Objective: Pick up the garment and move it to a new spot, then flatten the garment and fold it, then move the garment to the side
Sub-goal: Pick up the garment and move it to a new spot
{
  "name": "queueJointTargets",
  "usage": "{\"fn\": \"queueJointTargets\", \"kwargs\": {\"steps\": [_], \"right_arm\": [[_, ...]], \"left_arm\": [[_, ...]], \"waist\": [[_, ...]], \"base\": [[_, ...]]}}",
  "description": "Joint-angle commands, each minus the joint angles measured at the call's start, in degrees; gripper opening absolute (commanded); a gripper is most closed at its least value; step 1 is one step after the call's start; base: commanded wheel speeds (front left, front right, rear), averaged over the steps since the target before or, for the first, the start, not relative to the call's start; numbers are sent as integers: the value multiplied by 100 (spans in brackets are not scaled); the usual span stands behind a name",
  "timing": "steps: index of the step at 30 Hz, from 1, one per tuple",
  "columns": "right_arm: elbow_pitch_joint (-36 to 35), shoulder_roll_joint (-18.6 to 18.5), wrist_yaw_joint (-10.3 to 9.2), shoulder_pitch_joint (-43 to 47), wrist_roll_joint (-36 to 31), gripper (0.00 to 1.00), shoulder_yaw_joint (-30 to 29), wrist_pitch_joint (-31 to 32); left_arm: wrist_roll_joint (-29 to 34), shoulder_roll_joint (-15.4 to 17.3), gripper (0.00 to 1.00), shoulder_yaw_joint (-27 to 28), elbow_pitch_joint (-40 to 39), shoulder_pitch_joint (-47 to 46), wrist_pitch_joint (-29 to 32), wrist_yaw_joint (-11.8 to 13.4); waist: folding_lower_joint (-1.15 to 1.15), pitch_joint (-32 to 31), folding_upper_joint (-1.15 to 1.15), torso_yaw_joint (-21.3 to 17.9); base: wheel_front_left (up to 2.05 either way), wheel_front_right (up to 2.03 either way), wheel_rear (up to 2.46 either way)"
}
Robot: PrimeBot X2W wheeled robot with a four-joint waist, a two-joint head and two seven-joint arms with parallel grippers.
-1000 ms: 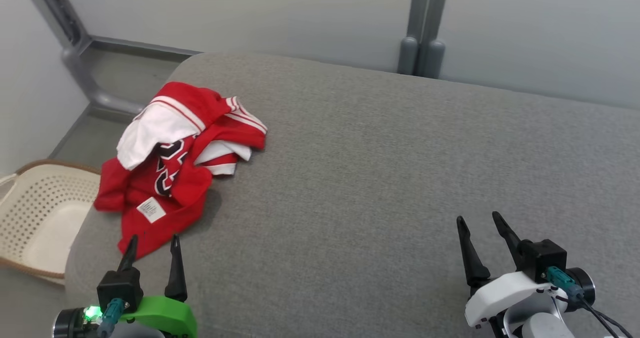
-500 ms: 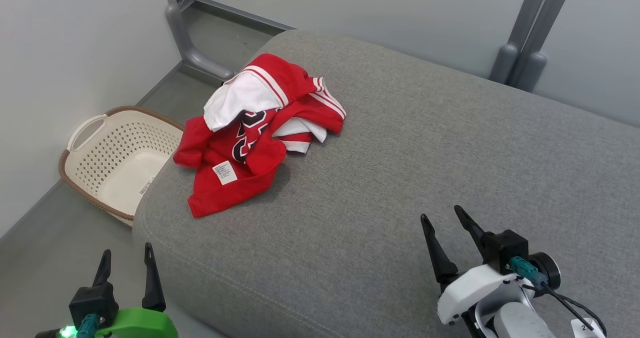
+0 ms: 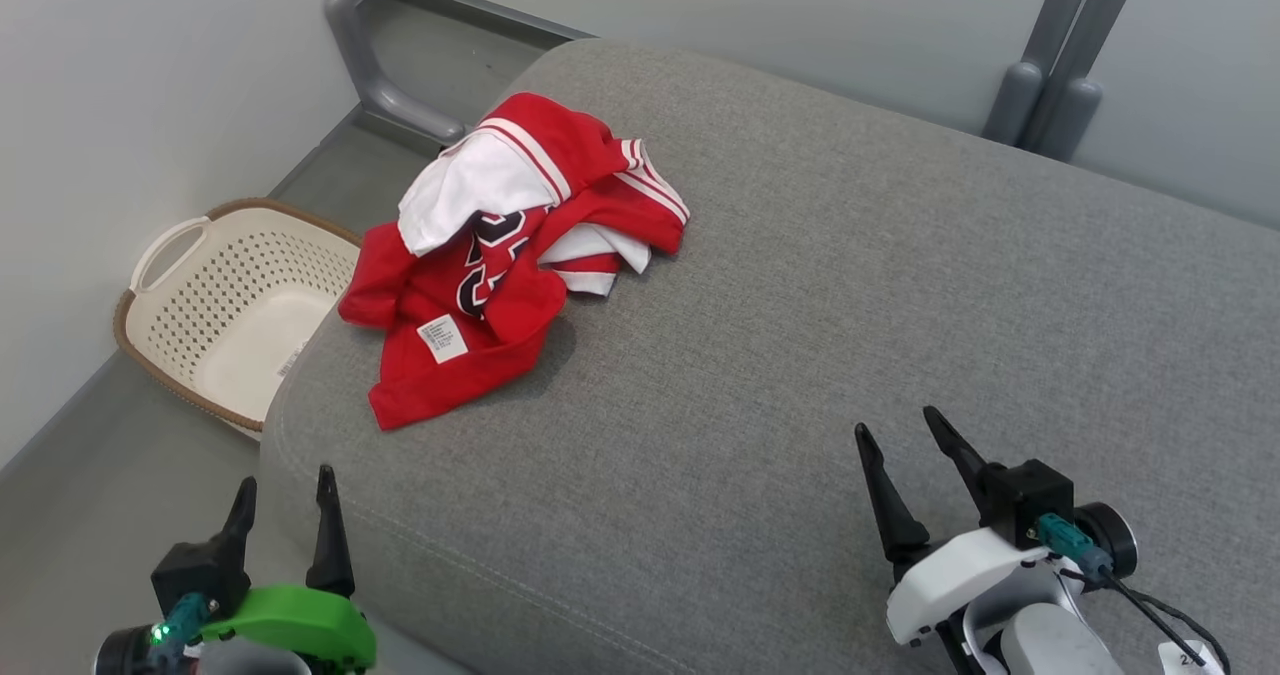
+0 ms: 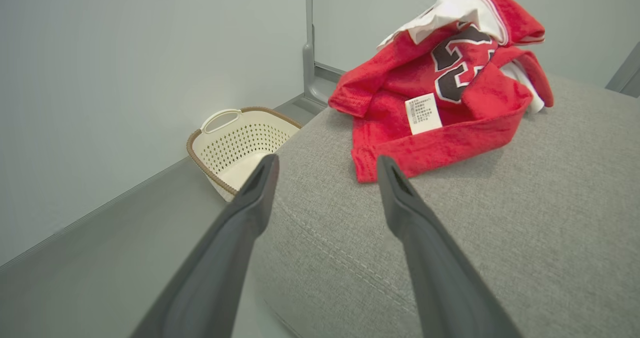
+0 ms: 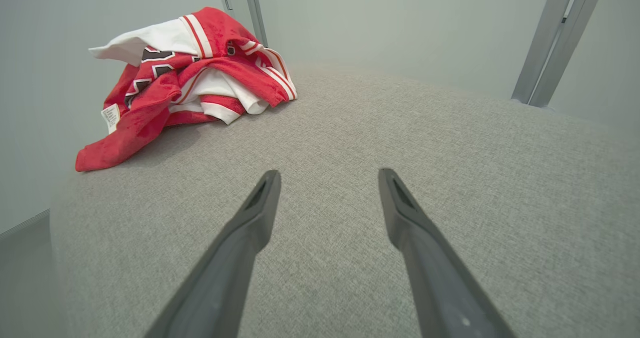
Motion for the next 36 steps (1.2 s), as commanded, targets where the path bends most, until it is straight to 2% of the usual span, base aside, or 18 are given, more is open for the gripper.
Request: {"fn": "queueJointTargets", "kwargs": {"steps": [1, 7, 10, 16, 20, 28, 32, 36], "right_arm": [[-55, -93, -2, -96, -29, 100, 28, -16], [-175, -295, -2, -297, -2, 100, 206, -16], [-224, -365, -2, -374, 25, 100, 306, -16], [-237, -444, -2, -506, 84, 100, 428, -16], [-136, -465, -2, -631, 142, 100, 528, -16], [-32, -449, -2, -869, 221, 100, 656, -16], [32, -432, -2, -935, 286, 100, 656, -16], [92, -451, -2, -967, 327, 100, 619, -16]], "left_arm": [[-102, 5, 100, -1, 49, -213, -6, -38], [-219, 3, 100, 71, 303, -958, -5, -152], [-225, 100, 100, 144, 471, -1387, -5, -220], [-377, 365, 100, 149, 748, -2294, -5, -278], [-466, 627, 100, -171, 983, -2836, -5, -277], [-570, 1226, 100, -631, 2178, -3654, -4, -272], [-544, 1405, 100, -675, 2906, -4013, 34, -245], [-571, 1431, 100, -670, 3612, -4227, 348, -79]], "waist": [[0, 275, 0, -257], [0, 724, 0, -621], [0, 896, 0, -786], [0, 1166, 0, -1074], [0, 1299, 0, -1257], [0, 1555, 0, -1771], [0, 1681, 0, -1990], [0, 1775, 0, -2110]], "base": [[0, 0, 0], [0, 0, 0], [0, 0, 0], [0, 0, 0], [0, 0, 0], [0, 0, 0], [0, 0, 0], [0, 0, 0]]}}
